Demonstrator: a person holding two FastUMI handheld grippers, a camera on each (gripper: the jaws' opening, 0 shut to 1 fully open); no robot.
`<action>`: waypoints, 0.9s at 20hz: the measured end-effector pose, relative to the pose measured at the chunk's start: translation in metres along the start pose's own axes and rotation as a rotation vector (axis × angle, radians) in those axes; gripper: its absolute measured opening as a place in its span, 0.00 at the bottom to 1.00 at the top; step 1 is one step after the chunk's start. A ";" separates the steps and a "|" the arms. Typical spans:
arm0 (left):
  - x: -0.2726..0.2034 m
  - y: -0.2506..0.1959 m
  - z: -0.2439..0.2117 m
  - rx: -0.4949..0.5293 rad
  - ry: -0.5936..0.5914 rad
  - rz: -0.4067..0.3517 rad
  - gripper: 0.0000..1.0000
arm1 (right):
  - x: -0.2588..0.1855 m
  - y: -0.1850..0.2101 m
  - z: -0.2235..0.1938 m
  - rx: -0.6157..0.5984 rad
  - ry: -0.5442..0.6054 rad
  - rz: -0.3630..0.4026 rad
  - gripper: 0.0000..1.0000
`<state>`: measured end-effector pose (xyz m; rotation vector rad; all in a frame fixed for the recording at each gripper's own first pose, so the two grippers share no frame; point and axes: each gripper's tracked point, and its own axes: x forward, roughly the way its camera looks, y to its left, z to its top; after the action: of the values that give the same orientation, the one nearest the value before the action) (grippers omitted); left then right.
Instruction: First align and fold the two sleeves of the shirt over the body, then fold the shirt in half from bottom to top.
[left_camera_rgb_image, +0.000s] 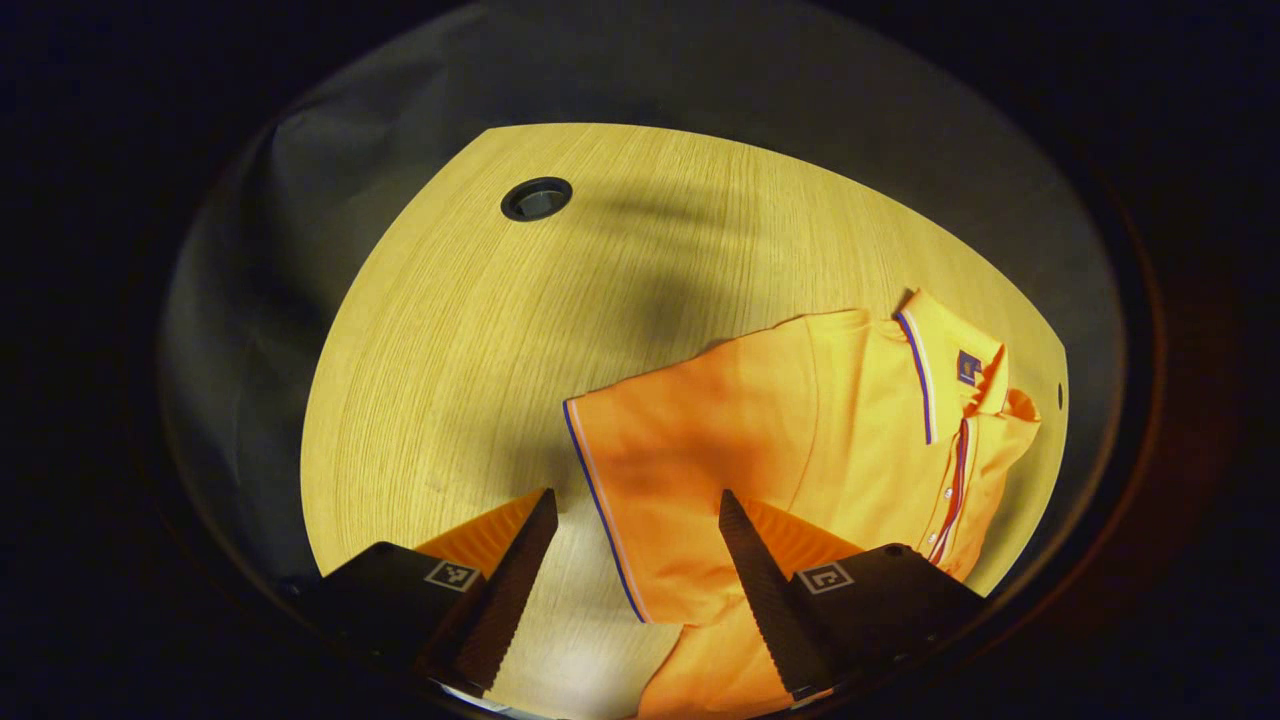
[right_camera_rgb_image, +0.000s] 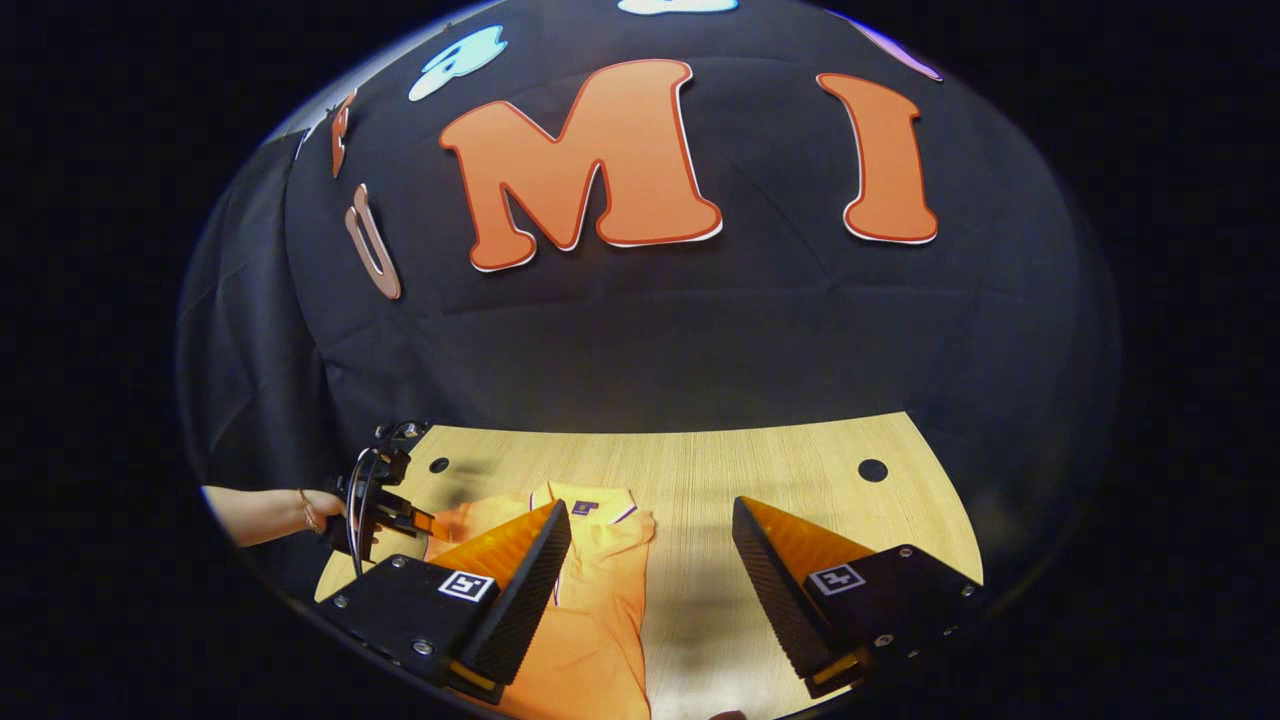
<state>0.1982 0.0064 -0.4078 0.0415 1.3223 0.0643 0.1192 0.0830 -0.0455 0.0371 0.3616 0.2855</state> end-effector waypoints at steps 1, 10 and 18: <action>0.003 -0.002 -0.002 -0.004 0.009 -0.002 0.98 | -0.002 -0.004 0.000 0.010 -0.001 -0.004 0.98; 0.008 -0.016 -0.003 0.044 -0.011 -0.006 0.11 | -0.008 -0.018 -0.010 0.065 0.011 -0.007 0.98; -0.060 -0.041 0.027 0.113 -0.218 -0.113 0.03 | -0.017 -0.023 0.000 0.075 -0.016 0.008 0.98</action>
<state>0.2109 -0.0390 -0.3457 0.0678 1.1073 -0.1082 0.1105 0.0560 -0.0420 0.1150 0.3559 0.2791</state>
